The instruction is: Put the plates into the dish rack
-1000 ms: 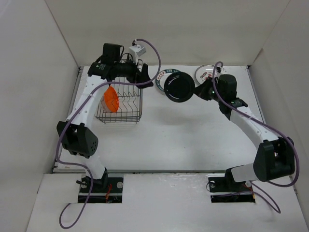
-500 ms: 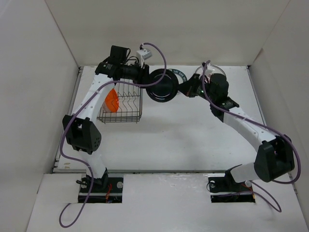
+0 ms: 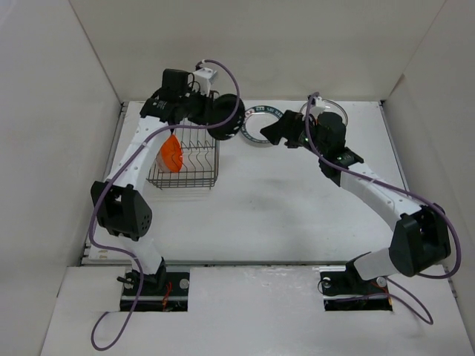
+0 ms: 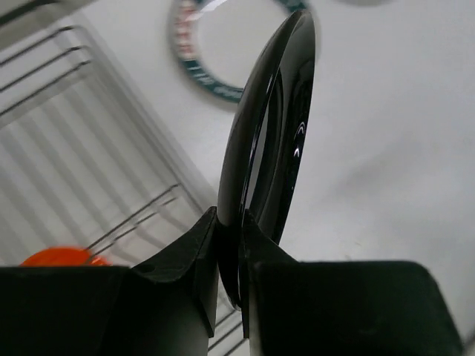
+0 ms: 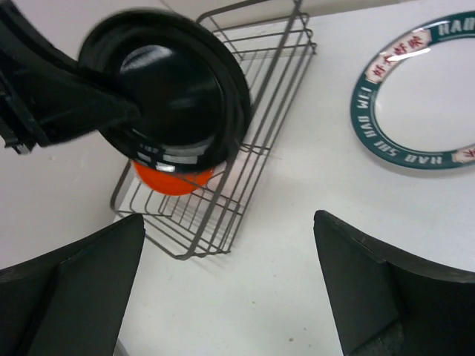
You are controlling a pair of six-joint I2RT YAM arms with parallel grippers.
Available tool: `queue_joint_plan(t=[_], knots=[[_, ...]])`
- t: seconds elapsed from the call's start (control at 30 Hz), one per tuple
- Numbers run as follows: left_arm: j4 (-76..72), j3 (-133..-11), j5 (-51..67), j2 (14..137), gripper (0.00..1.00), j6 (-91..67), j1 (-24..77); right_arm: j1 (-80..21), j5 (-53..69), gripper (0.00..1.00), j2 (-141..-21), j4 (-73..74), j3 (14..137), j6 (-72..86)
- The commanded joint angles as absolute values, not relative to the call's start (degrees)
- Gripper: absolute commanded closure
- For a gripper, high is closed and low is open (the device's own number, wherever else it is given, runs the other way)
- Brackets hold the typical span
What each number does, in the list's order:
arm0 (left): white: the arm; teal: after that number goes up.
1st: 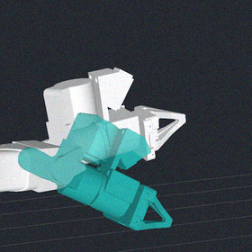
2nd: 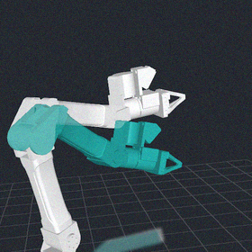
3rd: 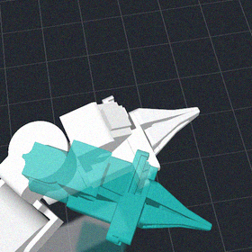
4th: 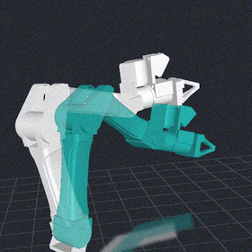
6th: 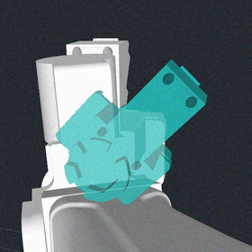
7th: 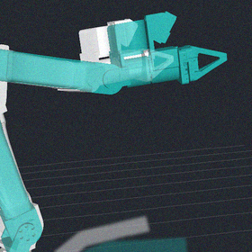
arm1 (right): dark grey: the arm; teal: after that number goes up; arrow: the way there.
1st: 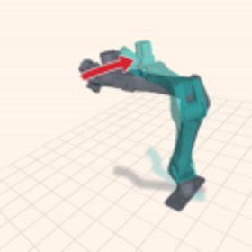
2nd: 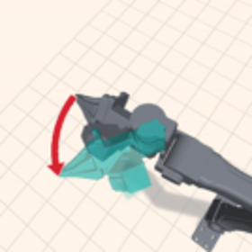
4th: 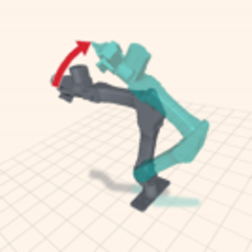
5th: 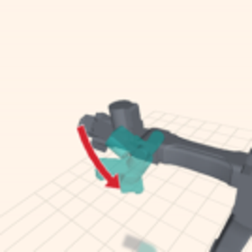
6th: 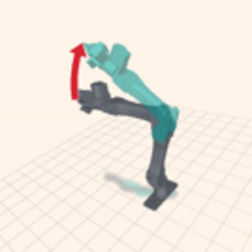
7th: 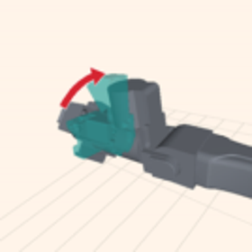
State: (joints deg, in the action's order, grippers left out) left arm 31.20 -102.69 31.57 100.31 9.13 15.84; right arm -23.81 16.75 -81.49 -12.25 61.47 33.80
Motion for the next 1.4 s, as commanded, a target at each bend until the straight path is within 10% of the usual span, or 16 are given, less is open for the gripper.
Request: queue_joint_plan(t=[0.0, 0.17, 1.37], knots=[[24.6, -101.0, 3.3, 94.2, 1.0, 5.9, 14.9, -24.4, 11.6, 0.0, -81.0, -9.2, 64.0, 31.7], [25.7, -97.7, -20.1, 93.6, 1.0, 2.4, 14.2, -24.4, 9.8, 0.0, -82.4, -5.1, 66.0, 30.6], [31.1, -84.1, -22.9, 89.6, 1.0, -4.0, 12.6, -24.4, 10.9, 0.0, -83.7, -4.0, 65.5, 30.6]])
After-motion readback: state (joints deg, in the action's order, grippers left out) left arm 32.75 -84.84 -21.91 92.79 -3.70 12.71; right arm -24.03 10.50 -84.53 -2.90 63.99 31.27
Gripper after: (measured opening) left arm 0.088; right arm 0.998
